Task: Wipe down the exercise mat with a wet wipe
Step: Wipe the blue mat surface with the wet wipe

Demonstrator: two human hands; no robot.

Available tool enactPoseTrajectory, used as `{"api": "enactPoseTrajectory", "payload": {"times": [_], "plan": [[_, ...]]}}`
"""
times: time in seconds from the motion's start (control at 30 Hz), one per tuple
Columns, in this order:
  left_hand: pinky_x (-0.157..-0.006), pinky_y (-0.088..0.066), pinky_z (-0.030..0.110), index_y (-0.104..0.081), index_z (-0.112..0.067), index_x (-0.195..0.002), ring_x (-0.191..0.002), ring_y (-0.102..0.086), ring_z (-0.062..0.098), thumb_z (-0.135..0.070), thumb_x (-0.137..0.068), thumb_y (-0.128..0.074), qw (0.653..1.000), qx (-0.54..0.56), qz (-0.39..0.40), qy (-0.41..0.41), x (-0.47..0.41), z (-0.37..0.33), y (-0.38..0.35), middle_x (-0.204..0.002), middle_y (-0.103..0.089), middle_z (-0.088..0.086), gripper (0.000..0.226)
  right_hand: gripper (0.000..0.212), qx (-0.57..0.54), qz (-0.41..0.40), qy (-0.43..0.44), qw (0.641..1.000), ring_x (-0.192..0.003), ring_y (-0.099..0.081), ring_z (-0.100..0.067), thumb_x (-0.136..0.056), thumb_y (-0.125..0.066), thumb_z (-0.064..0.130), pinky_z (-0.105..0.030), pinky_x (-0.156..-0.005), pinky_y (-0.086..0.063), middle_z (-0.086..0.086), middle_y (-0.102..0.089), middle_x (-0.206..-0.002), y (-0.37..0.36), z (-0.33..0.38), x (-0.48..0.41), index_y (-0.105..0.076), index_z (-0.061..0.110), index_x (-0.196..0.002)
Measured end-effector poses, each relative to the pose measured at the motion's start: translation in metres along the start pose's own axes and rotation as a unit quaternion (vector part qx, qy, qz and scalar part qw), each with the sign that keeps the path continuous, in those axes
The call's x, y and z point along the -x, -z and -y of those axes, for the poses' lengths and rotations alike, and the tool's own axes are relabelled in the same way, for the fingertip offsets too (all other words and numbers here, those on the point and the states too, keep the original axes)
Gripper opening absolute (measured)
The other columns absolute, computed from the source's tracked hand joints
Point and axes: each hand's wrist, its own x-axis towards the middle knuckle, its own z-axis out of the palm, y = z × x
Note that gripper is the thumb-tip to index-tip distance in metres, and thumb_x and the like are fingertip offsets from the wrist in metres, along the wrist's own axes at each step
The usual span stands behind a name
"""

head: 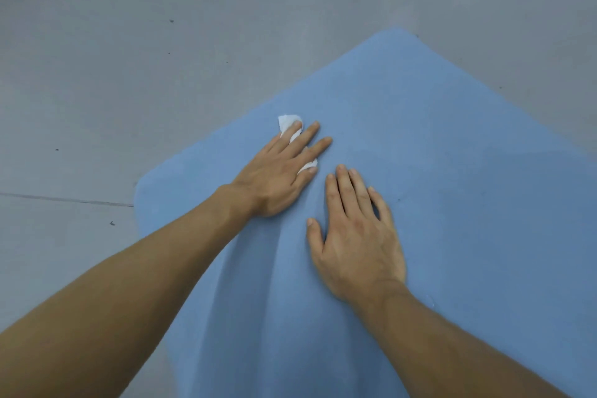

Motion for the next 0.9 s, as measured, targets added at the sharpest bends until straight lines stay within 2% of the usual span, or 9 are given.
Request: {"api": "enactPoseTrajectory", "payload": {"times": [0.27,0.37,0.53,0.7,0.9], "plan": [[-0.127,0.005,0.034,-0.004,-0.039,-0.163,-0.156,0.019,0.009,-0.046,-0.110,-0.019,0.999,0.002,-0.019,0.032,0.070,-0.029,-0.024,-0.172,0.009,-0.012,0.056,0.075,0.021,-0.004,0.002,1.000,-0.159,0.000,-0.015,-0.101,-0.021,0.053,-0.038,-0.128,-0.005,-0.003,-0.007,-0.173,-0.001,-0.001,0.000,-0.013,0.014,-0.164],[-0.127,0.008,0.039,-0.002,-0.044,-0.162,-0.155,0.020,0.008,-0.047,-0.110,-0.017,0.998,-0.004,-0.026,0.048,0.079,-0.032,-0.027,-0.171,0.012,-0.015,0.054,0.074,0.032,-0.001,0.005,0.999,-0.159,0.001,-0.015,-0.102,-0.020,0.053,-0.038,-0.128,-0.005,-0.003,-0.006,-0.173,-0.001,-0.002,0.001,-0.012,0.014,-0.164],[-0.127,0.005,0.044,-0.002,-0.048,-0.161,-0.156,0.019,0.012,-0.047,-0.109,-0.016,0.998,-0.014,-0.033,0.056,0.079,-0.030,-0.028,-0.171,0.012,-0.013,0.054,0.073,0.035,0.019,0.038,0.998,-0.158,0.007,-0.013,-0.103,-0.014,0.057,-0.037,-0.128,0.000,0.000,0.001,-0.173,0.001,-0.012,0.003,-0.008,0.018,-0.165],[-0.128,0.005,0.044,-0.004,-0.050,-0.160,-0.156,0.020,0.013,-0.047,-0.108,-0.015,0.997,-0.013,-0.034,0.063,0.077,-0.029,-0.029,-0.172,0.012,-0.009,0.054,0.072,0.054,0.030,0.051,0.997,-0.157,0.013,-0.008,-0.098,-0.001,0.062,-0.033,-0.128,0.004,0.009,0.008,-0.172,0.017,-0.060,0.024,-0.002,0.034,-0.164],[-0.128,0.007,0.041,-0.002,-0.050,-0.160,-0.155,0.022,0.012,-0.048,-0.107,-0.010,0.997,-0.007,-0.032,0.073,0.078,-0.030,-0.027,-0.171,0.014,-0.008,0.053,0.074,0.080,0.030,0.016,0.996,-0.157,0.004,-0.007,-0.099,-0.004,0.061,-0.030,-0.127,0.002,0.010,0.000,-0.171,0.043,-0.136,0.069,-0.008,0.027,-0.165]]}}
